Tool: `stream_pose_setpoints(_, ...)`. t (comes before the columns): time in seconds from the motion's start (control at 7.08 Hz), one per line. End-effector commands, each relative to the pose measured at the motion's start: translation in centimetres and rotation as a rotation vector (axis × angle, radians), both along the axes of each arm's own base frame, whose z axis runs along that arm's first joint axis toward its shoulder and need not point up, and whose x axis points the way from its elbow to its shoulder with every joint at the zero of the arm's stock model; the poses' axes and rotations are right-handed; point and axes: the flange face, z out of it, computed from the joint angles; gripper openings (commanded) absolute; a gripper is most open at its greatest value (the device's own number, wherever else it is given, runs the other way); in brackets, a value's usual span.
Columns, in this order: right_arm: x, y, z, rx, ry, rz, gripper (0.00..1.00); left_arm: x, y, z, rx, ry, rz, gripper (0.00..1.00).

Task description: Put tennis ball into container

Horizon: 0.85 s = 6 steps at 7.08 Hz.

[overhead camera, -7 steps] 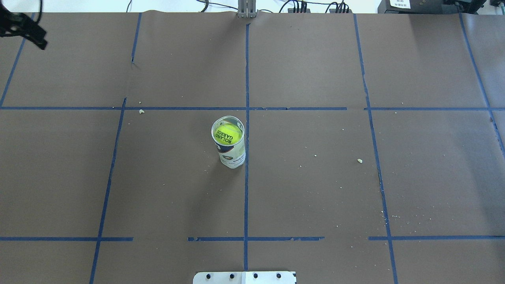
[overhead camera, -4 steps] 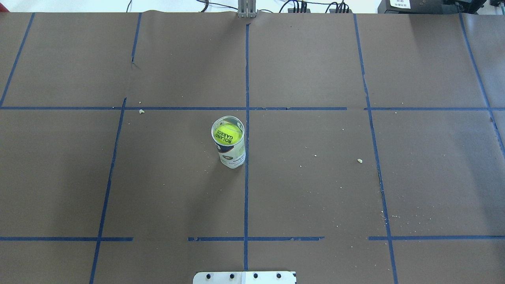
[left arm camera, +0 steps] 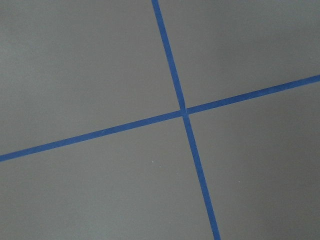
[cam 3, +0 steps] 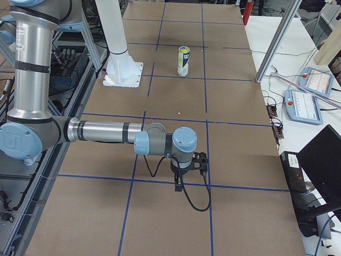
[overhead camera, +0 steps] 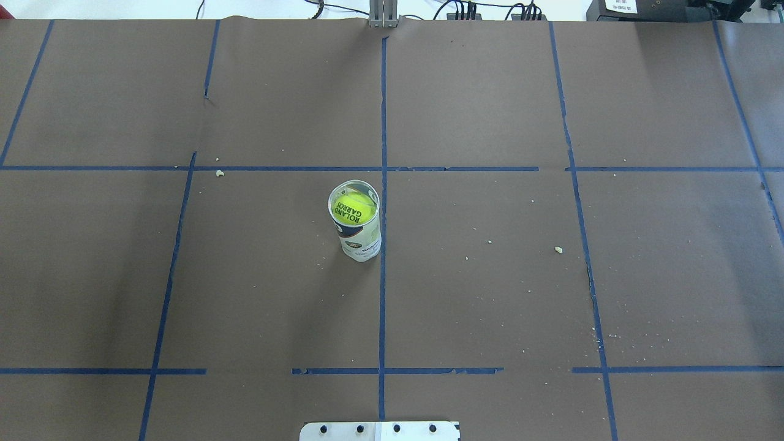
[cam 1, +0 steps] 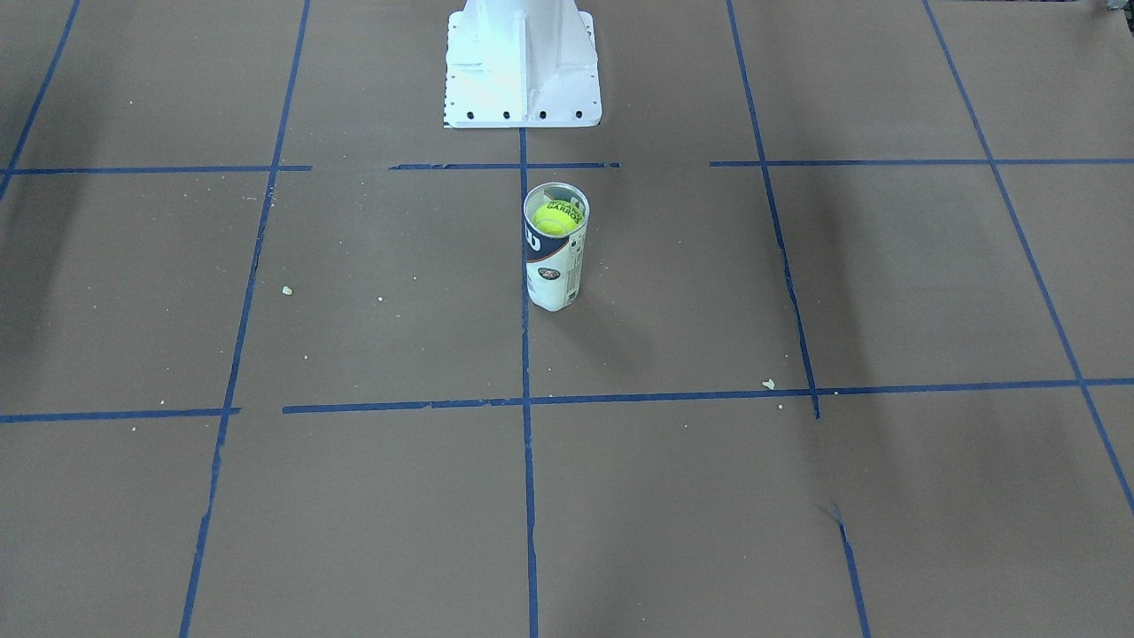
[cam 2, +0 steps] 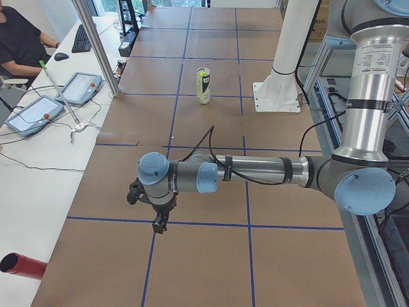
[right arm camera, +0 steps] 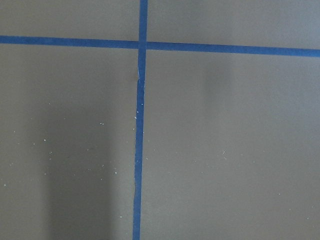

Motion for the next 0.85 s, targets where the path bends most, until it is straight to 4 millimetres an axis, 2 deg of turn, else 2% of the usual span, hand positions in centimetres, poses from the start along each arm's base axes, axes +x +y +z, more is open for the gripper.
stream_pose_setpoints(0.0, 0.0, 0.0, -0.01, 0.001, 0.0, 0.0, 1.0, 0.0, 0.06, 0.47, -0.012, 0.0, -0.003, 1.0)
stream_pose_setpoints(0.71, 0.0, 0.0, -0.01, 0.001, 0.0, 0.0, 1.0, 0.0, 0.05, 0.02, -0.009, 0.0, -0.003, 1.0)
